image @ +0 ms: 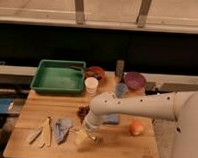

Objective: Place fork in plastic cup

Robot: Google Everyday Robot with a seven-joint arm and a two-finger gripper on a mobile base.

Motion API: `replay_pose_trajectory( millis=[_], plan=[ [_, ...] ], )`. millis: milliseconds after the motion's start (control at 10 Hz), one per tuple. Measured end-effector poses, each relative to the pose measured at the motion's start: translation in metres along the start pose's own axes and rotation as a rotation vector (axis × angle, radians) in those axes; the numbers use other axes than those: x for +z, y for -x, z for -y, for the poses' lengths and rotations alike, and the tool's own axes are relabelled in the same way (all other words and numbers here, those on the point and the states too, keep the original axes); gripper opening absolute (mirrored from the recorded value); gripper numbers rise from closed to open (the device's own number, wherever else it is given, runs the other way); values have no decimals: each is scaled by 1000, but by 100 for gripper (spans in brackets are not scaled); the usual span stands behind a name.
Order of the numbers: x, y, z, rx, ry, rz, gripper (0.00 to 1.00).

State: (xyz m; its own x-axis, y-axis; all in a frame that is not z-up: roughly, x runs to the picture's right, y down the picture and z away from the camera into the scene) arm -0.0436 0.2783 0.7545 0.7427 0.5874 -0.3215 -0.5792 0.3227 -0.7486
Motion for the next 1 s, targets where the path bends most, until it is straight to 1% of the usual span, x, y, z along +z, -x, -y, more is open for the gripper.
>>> replay_pose_trajectory(
  millis=[300, 400, 800, 900, 1000],
  plan=[
    [4, 1, 10, 2, 12, 5, 80],
    [6, 3, 12, 6, 24, 4, 80],
    [2, 2, 14, -2, 19, 2, 80],
    [2, 1, 15, 1, 13, -1, 80],
    [5, 2, 17, 18, -19, 4, 80]
  ],
)
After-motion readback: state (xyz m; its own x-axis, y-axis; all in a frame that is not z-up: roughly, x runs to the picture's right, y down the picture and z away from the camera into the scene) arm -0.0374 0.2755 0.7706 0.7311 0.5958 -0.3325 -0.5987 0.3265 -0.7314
